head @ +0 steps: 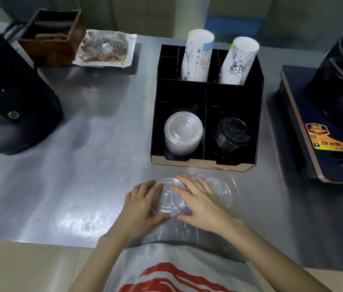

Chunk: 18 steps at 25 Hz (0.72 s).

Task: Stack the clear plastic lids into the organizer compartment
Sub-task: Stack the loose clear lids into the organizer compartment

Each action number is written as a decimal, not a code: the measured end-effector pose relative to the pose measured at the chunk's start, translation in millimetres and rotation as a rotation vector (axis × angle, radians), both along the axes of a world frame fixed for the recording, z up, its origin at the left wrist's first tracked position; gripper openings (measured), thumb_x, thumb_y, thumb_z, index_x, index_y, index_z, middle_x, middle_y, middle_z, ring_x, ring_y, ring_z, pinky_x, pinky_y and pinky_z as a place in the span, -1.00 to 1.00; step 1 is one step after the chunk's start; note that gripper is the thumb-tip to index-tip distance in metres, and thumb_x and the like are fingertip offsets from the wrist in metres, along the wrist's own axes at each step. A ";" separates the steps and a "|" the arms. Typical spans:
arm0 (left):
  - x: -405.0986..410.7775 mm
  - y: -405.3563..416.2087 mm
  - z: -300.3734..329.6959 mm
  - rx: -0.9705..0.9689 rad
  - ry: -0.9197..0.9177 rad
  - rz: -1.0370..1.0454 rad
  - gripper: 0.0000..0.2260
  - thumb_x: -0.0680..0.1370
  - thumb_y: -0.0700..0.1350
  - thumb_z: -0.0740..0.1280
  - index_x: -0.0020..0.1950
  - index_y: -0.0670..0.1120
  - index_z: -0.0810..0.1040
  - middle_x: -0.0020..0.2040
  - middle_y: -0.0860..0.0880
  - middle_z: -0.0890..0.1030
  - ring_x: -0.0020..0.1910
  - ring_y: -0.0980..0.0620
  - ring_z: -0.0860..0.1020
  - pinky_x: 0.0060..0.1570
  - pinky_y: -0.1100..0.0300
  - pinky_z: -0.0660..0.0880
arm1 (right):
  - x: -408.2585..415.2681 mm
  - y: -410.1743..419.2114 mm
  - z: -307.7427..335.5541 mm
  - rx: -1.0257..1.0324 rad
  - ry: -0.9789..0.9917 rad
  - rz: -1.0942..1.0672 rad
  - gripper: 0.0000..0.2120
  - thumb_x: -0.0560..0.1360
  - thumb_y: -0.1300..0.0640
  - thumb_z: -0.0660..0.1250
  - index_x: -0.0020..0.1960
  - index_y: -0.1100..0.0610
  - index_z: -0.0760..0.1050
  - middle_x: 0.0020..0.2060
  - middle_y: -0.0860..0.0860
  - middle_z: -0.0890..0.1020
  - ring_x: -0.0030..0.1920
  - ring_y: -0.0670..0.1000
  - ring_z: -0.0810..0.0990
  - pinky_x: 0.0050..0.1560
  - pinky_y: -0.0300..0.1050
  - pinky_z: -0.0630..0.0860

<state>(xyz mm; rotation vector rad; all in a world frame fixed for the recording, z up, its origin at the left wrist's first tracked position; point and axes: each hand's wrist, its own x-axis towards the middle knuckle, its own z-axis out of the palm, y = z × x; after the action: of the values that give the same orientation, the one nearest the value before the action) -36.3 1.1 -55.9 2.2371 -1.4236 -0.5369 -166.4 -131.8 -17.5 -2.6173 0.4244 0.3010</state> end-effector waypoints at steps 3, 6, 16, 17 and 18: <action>-0.1 0.1 -1.8 -0.008 -0.017 -0.015 -0.29 0.25 0.30 0.21 0.29 -0.08 0.32 0.27 -0.19 0.44 0.19 -0.02 0.21 0.09 -0.11 0.33 | 0.7 -1.5 0.1 0.005 -0.008 -0.014 -0.37 0.45 0.07 0.31 0.42 0.02 0.09 0.48 0.04 0.07 0.49 0.02 -0.04 0.38 -0.12 -0.33; 0.1 -0.4 0.2 0.029 -0.013 -0.027 -0.24 0.25 0.32 0.17 0.33 -0.08 0.29 0.33 -0.18 0.38 0.26 -0.15 0.28 0.17 -0.12 0.29 | -0.6 -2.0 1.7 0.024 -0.017 -0.030 -0.38 0.46 0.06 0.30 0.42 0.01 0.09 0.48 0.03 0.08 0.48 0.02 -0.01 0.39 -0.13 -0.31; 11.5 -18.3 32.8 -0.182 0.039 -0.062 -0.42 0.32 0.24 0.22 0.28 0.06 0.23 0.30 -0.22 0.38 0.19 -0.01 0.25 0.13 0.01 0.24 | -4.1 -21.4 29.9 0.226 -0.210 -0.166 -0.47 0.42 0.08 0.37 0.33 -0.07 0.27 0.46 -0.12 0.12 0.43 -0.07 0.18 0.42 -0.09 0.22; 13.6 -21.7 36.7 -0.198 0.042 -0.064 -0.42 0.33 0.22 0.23 0.29 0.07 0.23 0.30 -0.20 0.38 0.20 -0.01 0.27 0.14 0.02 0.23 | -3.4 -24.3 32.5 0.229 -0.233 -0.178 -0.48 0.41 0.07 0.37 0.32 -0.08 0.29 0.46 -0.13 0.12 0.42 -0.07 0.20 0.41 -0.11 0.22; 15.7 -25.2 39.3 -0.212 0.043 -0.065 -0.43 0.33 0.21 0.23 0.29 0.07 0.23 0.31 -0.19 0.37 0.22 -0.03 0.29 0.16 0.04 0.23 | -2.5 -27.0 34.8 0.230 -0.249 -0.190 -0.48 0.41 0.05 0.38 0.32 -0.09 0.29 0.46 -0.14 0.12 0.42 -0.08 0.20 0.40 -0.13 0.20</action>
<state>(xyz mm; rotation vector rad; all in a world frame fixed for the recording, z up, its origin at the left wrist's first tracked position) -20.6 -24.1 -16.6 2.0077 -1.4632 -0.4309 -168.9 -158.8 17.2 -2.3308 0.5146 -0.0377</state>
